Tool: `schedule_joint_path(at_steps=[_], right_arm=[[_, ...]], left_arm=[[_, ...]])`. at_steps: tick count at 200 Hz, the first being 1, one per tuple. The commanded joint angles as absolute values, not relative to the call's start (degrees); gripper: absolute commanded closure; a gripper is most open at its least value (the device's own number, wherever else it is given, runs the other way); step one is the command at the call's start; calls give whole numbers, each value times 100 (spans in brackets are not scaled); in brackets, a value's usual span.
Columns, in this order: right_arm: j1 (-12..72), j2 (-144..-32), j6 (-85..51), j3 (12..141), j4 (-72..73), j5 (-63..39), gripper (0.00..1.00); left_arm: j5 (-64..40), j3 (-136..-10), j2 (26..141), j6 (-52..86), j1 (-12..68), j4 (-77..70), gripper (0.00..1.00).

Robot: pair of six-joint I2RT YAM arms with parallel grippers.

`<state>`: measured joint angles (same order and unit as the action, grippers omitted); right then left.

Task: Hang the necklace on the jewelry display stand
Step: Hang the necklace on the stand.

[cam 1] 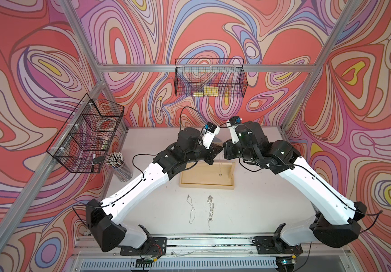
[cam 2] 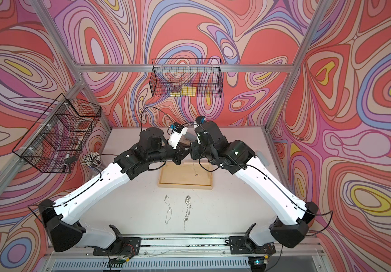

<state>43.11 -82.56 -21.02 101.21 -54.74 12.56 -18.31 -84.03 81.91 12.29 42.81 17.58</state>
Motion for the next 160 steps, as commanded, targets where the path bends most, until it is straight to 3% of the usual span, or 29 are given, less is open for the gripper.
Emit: schedule_joint_path(at_steps=[1,108,135,150,160], right_arm=[[4022,-8156,-1826,10139,-4976,1431,100],[3213,-8239,-1480,9941,-4012,1274,100],[2604,-8000,-1518,9459,-3854,880,100],[2126,-7805,-1555,9044,-3629,168,82],[1916,-7697,-1581,8765,-3422,-153,63]], left_arm=[[-1800,-8866,8376,1029,4307,2091,100],[-1742,-10450,9621,879,4307,2400,100],[-1792,-10935,9974,844,4307,2556,100],[-1817,-11127,10125,844,4300,2600,100],[-1824,-11241,10207,844,4307,2618,100]])
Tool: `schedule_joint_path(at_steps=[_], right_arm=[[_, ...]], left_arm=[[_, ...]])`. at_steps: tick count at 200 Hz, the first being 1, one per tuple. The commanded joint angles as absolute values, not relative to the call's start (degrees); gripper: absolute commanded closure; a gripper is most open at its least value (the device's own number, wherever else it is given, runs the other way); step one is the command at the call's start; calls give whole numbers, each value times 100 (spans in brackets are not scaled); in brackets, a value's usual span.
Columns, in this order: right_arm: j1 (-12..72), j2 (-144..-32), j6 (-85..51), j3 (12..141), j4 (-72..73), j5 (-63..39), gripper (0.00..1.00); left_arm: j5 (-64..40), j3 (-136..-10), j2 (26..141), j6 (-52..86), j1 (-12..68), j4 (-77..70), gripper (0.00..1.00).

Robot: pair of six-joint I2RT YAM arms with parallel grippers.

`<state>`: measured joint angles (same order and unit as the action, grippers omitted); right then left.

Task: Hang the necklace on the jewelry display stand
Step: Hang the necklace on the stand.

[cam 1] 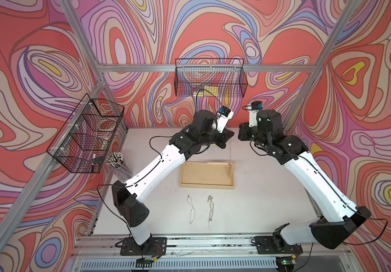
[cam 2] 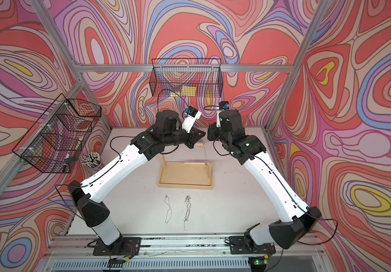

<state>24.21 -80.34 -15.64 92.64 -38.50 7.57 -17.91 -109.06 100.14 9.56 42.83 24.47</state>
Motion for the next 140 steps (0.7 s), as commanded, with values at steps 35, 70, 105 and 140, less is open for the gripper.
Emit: schedule_joint_path(at_steps=[35,70,105,140], right_arm=[[1582,-7608,-1569,8079,-2823,-913,40],[1485,-7543,-1619,7637,-2096,-1821,39],[1486,-7580,-1648,7467,-1653,-2114,39],[1486,-7766,-1782,7387,-1330,-2533,40]], left_arm=[[-1950,-11643,10509,853,4297,2757,100],[-1976,-11947,10743,864,4256,2892,100],[-2154,-12137,10905,991,4158,2880,100],[-2162,-12198,10963,1001,4131,2873,100]])
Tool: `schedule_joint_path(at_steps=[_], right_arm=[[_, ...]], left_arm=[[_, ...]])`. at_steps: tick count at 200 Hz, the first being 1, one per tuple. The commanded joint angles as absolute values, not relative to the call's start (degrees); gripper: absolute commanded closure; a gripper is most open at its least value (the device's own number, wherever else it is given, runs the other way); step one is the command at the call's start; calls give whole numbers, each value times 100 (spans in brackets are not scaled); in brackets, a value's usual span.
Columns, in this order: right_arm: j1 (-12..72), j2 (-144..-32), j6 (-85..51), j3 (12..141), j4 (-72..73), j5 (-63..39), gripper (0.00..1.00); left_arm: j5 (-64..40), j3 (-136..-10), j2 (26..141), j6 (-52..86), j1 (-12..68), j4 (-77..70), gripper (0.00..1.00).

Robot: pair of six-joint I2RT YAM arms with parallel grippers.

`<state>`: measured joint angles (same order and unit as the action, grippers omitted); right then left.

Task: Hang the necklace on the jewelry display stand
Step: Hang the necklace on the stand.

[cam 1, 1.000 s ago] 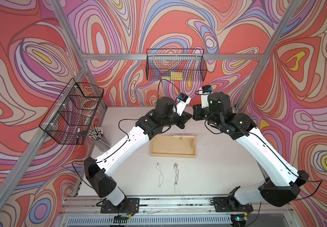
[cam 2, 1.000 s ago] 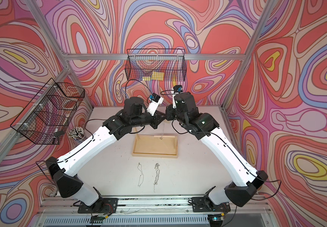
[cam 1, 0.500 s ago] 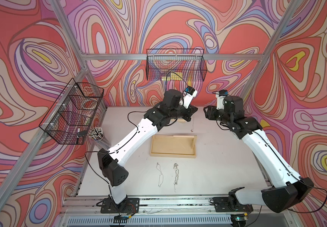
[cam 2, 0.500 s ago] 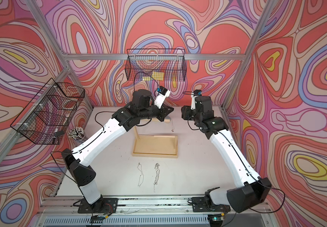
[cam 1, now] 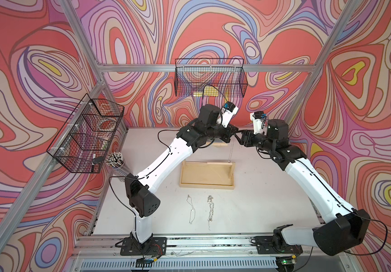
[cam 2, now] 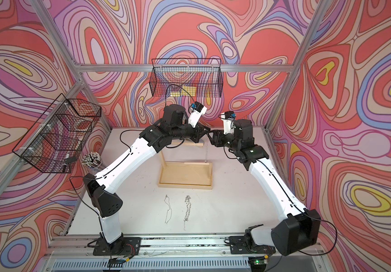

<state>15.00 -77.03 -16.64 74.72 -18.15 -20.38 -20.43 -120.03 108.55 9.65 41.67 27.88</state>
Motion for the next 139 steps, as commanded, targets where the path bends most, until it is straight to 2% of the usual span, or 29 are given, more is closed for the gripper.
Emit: schedule_joint_path(at_steps=[1,78,139], right_arm=[[1490,-7772,-1783,7385,-1328,-2541,40],[1486,-7674,-1762,7059,-1292,-2812,42],[1486,-8114,-1955,7175,-679,-2793,42]], left_arm=[[-2162,-12199,10962,1002,4131,2869,100],[-2133,-12199,11029,1089,4025,2805,100],[-2275,-12252,11106,1143,3999,2821,100]])
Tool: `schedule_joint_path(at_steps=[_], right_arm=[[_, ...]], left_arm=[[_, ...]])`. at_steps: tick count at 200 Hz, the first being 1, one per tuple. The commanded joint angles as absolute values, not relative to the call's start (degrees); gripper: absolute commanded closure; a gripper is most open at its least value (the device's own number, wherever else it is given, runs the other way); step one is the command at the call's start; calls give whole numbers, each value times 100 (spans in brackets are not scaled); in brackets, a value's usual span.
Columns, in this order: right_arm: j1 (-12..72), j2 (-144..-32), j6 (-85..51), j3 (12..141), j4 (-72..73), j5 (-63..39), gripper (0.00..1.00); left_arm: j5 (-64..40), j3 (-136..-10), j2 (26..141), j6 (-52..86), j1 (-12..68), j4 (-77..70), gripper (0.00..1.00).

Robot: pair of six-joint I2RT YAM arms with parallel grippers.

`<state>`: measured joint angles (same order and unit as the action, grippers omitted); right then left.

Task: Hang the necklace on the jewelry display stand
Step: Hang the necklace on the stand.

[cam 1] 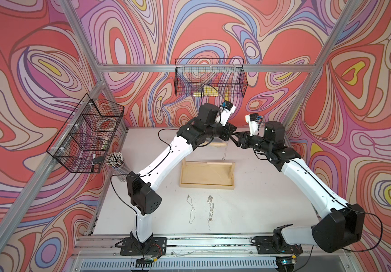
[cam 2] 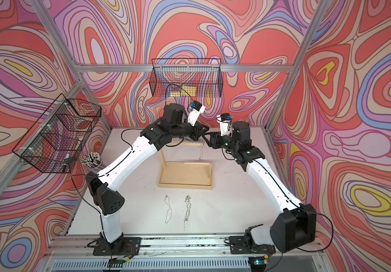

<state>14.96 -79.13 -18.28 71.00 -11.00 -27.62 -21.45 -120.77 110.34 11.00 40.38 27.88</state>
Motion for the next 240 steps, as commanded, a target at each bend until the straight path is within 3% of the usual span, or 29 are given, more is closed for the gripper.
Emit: schedule_joint_path(at_steps=[1,65,123,240], right_arm=[[1490,-8117,-1958,7178,-674,-2781,42],[1485,-8522,-1942,7364,-344,-2338,45],[1485,-8797,-1857,7637,-315,-2241,54],[1782,-9403,-2079,8320,-513,-3177,59]], left_arm=[[-2275,-12252,11103,1147,3999,2821,100],[-2381,-12287,11180,1176,3955,2843,100],[-2225,-12001,11113,1211,3912,2724,100],[-1730,-10266,10153,1556,3509,2032,100]])
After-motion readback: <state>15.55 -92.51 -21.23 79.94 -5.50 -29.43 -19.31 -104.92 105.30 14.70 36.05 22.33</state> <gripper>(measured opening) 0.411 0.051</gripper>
